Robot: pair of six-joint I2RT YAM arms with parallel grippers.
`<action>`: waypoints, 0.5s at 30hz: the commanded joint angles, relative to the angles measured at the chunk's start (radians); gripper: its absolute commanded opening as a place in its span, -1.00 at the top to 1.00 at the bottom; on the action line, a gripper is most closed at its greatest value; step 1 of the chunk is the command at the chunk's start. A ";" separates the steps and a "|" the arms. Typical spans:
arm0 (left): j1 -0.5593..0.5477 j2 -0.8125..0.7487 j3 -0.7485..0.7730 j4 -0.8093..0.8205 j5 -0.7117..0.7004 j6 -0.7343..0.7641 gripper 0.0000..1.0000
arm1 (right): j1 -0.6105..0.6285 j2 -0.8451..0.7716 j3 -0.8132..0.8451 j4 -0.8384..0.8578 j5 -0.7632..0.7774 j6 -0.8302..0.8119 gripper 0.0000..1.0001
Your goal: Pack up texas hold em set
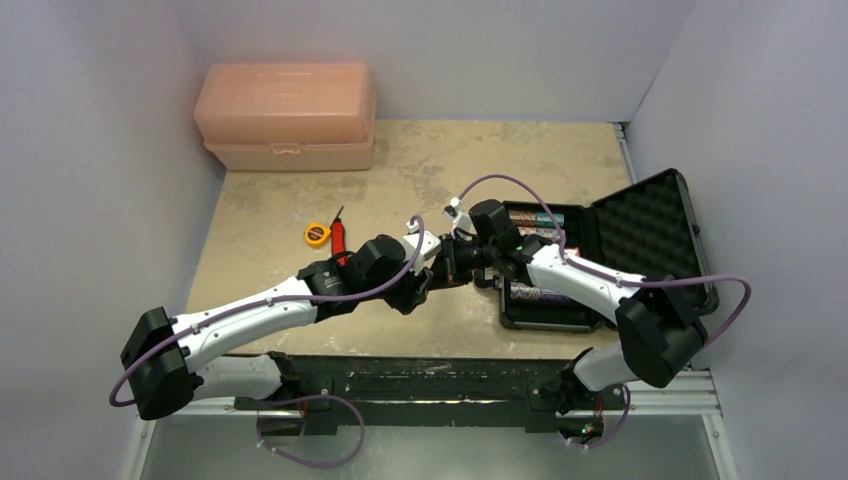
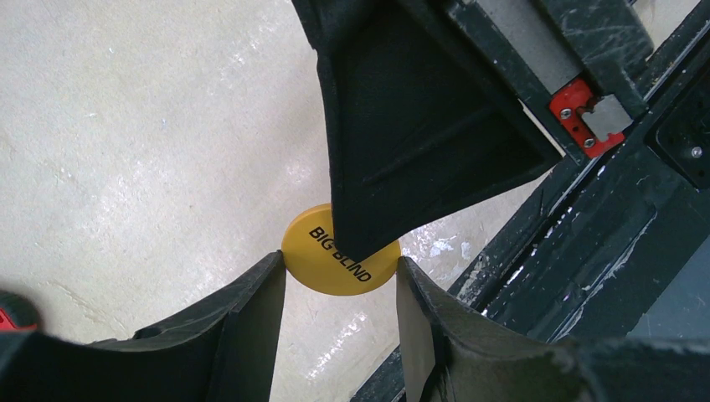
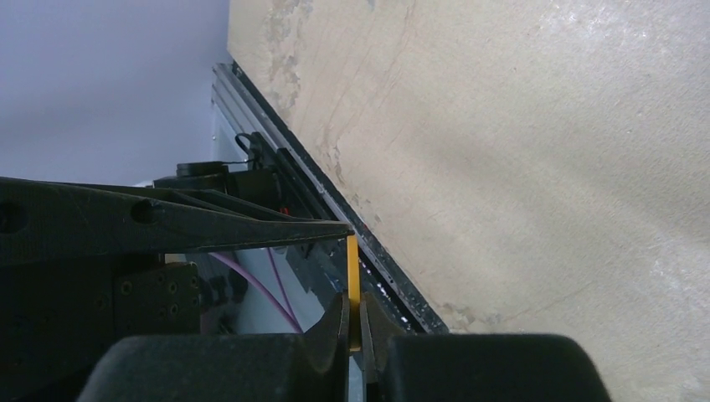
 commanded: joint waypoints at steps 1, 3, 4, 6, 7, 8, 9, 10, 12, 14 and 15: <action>-0.006 -0.021 0.029 0.050 -0.011 0.018 0.29 | 0.008 -0.001 0.020 0.032 0.006 0.006 1.00; -0.006 -0.021 0.027 0.051 -0.013 0.015 0.28 | 0.010 -0.004 0.020 0.030 0.009 0.006 1.00; -0.006 -0.021 0.025 0.052 -0.013 0.015 0.28 | 0.010 -0.005 0.020 0.029 0.010 0.006 1.00; -0.006 -0.021 0.021 0.053 -0.013 0.014 0.25 | 0.011 -0.007 0.021 0.026 0.012 0.006 1.00; -0.006 -0.021 0.021 0.054 -0.015 0.013 0.25 | 0.011 -0.007 0.023 0.024 0.012 0.005 1.00; -0.006 -0.020 0.020 0.054 -0.017 0.013 0.24 | 0.012 -0.008 0.024 0.023 0.012 0.005 1.00; -0.006 -0.021 0.020 0.055 -0.018 0.013 0.22 | 0.012 -0.009 0.025 0.021 0.014 0.005 1.00; -0.006 -0.021 0.020 0.056 -0.020 0.013 0.21 | 0.011 -0.010 0.027 0.021 0.015 0.005 1.00; -0.006 -0.021 0.020 0.055 -0.023 0.013 0.17 | 0.011 -0.013 0.029 0.018 0.018 0.003 1.00; -0.006 -0.021 0.018 0.054 -0.024 0.013 0.13 | 0.013 -0.016 0.030 0.017 0.020 0.004 1.00; -0.006 -0.021 0.018 0.053 -0.026 0.012 0.11 | 0.013 -0.018 0.031 0.017 0.021 0.004 1.00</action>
